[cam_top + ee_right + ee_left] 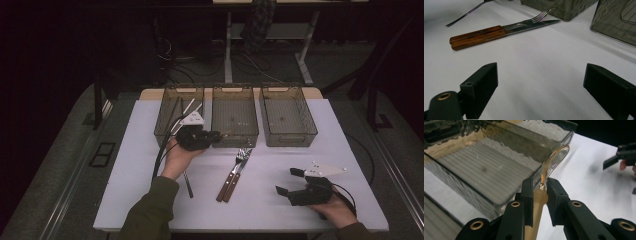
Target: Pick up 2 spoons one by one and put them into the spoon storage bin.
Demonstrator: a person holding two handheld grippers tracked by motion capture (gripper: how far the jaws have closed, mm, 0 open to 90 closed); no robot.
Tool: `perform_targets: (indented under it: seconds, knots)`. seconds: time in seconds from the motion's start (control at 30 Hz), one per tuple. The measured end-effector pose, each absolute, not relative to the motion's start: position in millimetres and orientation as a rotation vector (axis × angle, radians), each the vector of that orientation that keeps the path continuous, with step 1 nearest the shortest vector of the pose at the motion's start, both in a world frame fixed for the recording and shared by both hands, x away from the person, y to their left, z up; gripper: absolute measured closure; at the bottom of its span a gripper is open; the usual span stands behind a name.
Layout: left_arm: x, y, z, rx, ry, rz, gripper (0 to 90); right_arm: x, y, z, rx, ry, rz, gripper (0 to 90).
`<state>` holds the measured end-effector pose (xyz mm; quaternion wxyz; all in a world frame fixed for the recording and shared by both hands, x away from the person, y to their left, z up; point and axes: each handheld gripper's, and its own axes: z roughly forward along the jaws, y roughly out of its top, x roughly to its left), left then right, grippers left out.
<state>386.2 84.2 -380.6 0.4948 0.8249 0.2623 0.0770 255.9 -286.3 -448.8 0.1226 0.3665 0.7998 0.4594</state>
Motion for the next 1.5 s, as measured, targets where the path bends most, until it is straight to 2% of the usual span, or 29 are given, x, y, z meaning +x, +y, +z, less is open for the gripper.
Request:
perform_targets:
  seconds: [0.7,1.27,1.33,1.43,1.5]
  knots:
    - [440,39,-360,2.026,0.657,0.231,75.6,254,-286,-447,1.067,2.328,1.356,11.9]
    - [455,14,-384,2.074,0.712,0.193,75.1,253,-286,-447,1.058,2.328,1.364,12.0]
    - [455,13,-385,2.079,0.715,0.179,74.0,253,-286,-446,1.057,2.329,1.363,12.0]
    - [455,12,-386,2.076,0.720,0.178,65.0,253,-286,-446,1.058,2.328,1.363,12.0]
    - [455,13,-386,2.078,0.720,0.181,63.2,253,-286,-447,1.057,2.329,1.361,12.0]
